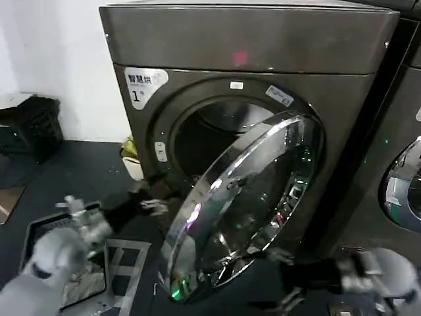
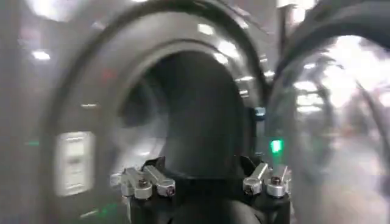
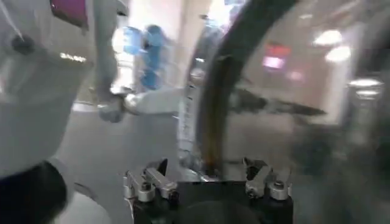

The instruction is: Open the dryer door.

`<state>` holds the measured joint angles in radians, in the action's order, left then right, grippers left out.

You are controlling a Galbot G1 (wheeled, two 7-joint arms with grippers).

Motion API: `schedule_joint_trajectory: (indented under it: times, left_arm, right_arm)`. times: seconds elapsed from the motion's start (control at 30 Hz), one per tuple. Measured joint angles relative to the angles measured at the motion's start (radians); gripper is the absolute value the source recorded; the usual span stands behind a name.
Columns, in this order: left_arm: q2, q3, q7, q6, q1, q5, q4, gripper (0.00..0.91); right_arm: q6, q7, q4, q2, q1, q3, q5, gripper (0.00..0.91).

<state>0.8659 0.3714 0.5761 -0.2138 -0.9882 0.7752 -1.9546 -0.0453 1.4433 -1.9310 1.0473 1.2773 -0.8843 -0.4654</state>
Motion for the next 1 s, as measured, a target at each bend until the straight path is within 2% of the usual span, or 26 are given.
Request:
schedule_joint_trajectory:
  times: [0.23, 0.37, 0.57, 0.63, 0.8, 0.9, 1.0]
  left_arm:
    - [0.0, -0.145, 0.072, 0.011, 0.07, -0.006, -0.015, 0.907]
    - [-0.004, -0.21, 0.075, 0.031, 0.1, 0.002, -0.026, 0.907]
    - [-0.004, -0.323, 0.093, 0.033, 0.153, 0.018, -0.045, 0.907]
    - [-0.001, -0.365, 0.09, 0.048, 0.176, 0.024, -0.051, 0.907]
    - [0.019, -0.473, 0.072, 0.074, 0.241, 0.035, -0.06, 0.907]
    - [0.034, -0.543, 0.054, 0.078, 0.281, 0.035, -0.057, 0.907]
    - [0.053, -0.619, 0.033, 0.085, 0.327, 0.036, -0.04, 0.907]
  right_arm:
    - [-0.019, -0.041, -0.004, 0.095, 0.114, -0.28, 0.052, 0.907]
    - [-0.018, -0.142, 0.002, 0.137, 0.155, -0.428, 0.025, 0.907]
    - [0.041, -0.462, 0.013, 0.189, 0.188, -0.575, -0.086, 0.907]
    - [0.052, -0.567, 0.004, 0.206, 0.199, -0.603, -0.098, 0.907]
    - [0.026, -0.837, -0.009, 0.236, 0.196, -0.675, -0.096, 0.907]
    - [0.025, -0.98, 0.003, 0.234, 0.193, -0.722, -0.043, 0.907]
    - [-0.027, -1.115, 0.001, 0.223, 0.199, -0.779, -0.02, 0.907]
